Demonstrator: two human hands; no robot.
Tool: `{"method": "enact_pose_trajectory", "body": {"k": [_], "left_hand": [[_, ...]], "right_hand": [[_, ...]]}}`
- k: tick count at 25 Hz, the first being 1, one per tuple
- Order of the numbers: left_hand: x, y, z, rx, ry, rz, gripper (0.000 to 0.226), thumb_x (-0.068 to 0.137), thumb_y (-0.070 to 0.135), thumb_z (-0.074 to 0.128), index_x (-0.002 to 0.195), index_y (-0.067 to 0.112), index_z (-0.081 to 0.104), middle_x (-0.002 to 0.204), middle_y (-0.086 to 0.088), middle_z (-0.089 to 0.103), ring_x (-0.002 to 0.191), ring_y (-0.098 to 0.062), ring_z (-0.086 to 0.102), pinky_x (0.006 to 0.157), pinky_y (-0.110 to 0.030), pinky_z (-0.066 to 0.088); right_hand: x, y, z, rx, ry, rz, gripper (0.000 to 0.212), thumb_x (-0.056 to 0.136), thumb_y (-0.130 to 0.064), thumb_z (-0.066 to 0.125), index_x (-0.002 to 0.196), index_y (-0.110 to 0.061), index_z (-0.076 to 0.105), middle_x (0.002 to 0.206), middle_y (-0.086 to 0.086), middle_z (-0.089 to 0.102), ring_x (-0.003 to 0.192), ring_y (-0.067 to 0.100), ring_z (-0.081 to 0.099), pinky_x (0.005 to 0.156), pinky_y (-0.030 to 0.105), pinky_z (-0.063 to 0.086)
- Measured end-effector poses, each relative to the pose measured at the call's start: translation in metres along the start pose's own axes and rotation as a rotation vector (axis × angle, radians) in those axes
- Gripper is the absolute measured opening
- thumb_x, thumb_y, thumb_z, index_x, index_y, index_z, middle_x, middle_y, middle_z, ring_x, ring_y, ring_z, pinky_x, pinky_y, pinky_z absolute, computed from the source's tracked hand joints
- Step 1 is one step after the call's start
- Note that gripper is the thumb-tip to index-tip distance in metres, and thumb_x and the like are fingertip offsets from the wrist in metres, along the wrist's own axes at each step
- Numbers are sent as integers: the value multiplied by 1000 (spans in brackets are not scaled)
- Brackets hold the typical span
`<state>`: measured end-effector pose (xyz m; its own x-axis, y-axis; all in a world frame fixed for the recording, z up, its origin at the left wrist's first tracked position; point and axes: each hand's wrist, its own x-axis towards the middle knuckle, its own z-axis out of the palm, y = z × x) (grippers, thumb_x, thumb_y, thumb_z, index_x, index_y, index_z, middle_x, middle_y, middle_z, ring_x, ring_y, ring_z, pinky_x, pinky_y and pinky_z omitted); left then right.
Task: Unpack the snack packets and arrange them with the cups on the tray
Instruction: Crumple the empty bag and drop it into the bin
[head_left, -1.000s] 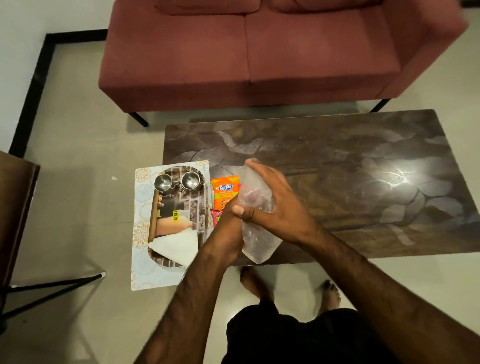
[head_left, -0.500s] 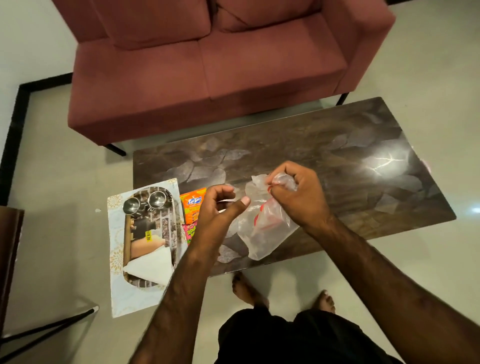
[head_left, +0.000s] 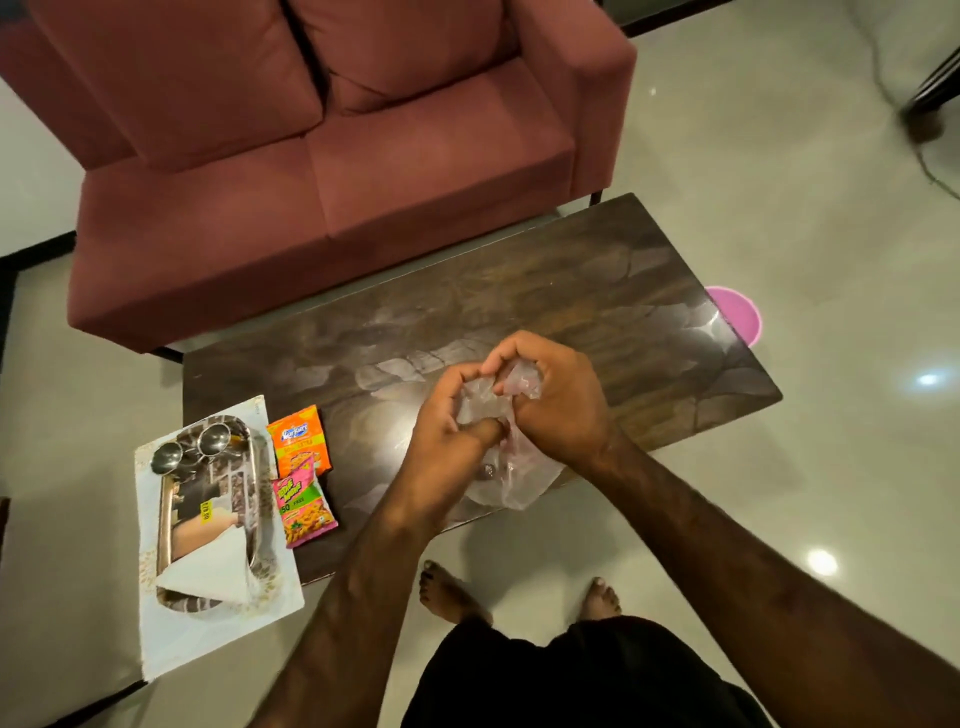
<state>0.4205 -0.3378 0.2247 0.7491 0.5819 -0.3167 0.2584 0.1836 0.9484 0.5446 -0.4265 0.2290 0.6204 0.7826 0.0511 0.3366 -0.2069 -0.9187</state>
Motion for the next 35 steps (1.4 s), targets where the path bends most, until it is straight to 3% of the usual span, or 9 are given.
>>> {"method": "enact_pose_trajectory", "body": {"k": [2,6,12,16,19,22,27,29,35], "left_hand": [[-2,6,20,-25,-137,-30,55,80,9,69,126,35,56,114,12,70,104,-31,69,67,-47,61],[7,10,56,60,-319,-34,90,72,10,87,144,39,39,123,30,64,108,-12,71,77,-30,61],[33,16,74,-14,-25,-44,37,71,-3,58,103,15,61,77,0,73,59,-17,70,50,-44,57],[62,19,53,-164,47,-57,23,80,-22,49,84,-2,59,111,-11,70,64,-23,72,47,-39,59],[85,27,37,-222,32,-79,37,84,-22,49,73,10,64,119,-9,70,77,-29,73,56,-41,61],[104,31,13,-361,-81,-187,24,79,-9,45,88,8,60,111,-13,72,79,-30,71,67,-41,55],[125,36,-16,-464,-249,-215,43,84,13,58,126,20,51,126,-15,58,87,-25,69,64,-40,57],[134,36,-17,-351,-261,-228,46,90,10,61,132,25,49,127,-6,59,81,-19,70,63,-37,57],[162,32,-8,-184,-207,-211,32,98,5,55,125,20,59,124,-10,64,95,-25,71,73,-50,59]], "right_hand": [[-3,11,-19,-105,20,9,37,71,4,78,93,-25,72,83,-21,66,87,8,69,77,37,61],[-7,24,-48,-235,105,96,47,80,6,68,97,-37,57,106,-17,54,108,14,60,83,26,56],[2,28,-67,179,-28,149,58,77,-20,69,134,-26,60,137,-3,58,130,13,57,109,44,54],[25,30,-58,328,39,251,74,81,-37,71,151,-32,48,159,-3,46,148,16,47,119,50,47],[40,30,-44,415,1,364,78,86,-42,76,156,-38,41,152,-2,52,131,17,65,102,45,61],[60,23,-28,442,-5,400,58,95,-29,77,147,-33,51,132,-1,64,115,23,74,81,40,69],[80,14,-4,163,73,286,52,89,-9,82,136,-18,60,117,-13,65,105,4,68,89,22,61],[86,14,3,86,112,285,44,84,-1,81,125,-11,67,113,-5,70,101,11,69,90,29,62],[96,21,1,-41,149,286,61,83,-5,81,140,-21,63,142,-3,58,127,7,58,107,27,54]]}}
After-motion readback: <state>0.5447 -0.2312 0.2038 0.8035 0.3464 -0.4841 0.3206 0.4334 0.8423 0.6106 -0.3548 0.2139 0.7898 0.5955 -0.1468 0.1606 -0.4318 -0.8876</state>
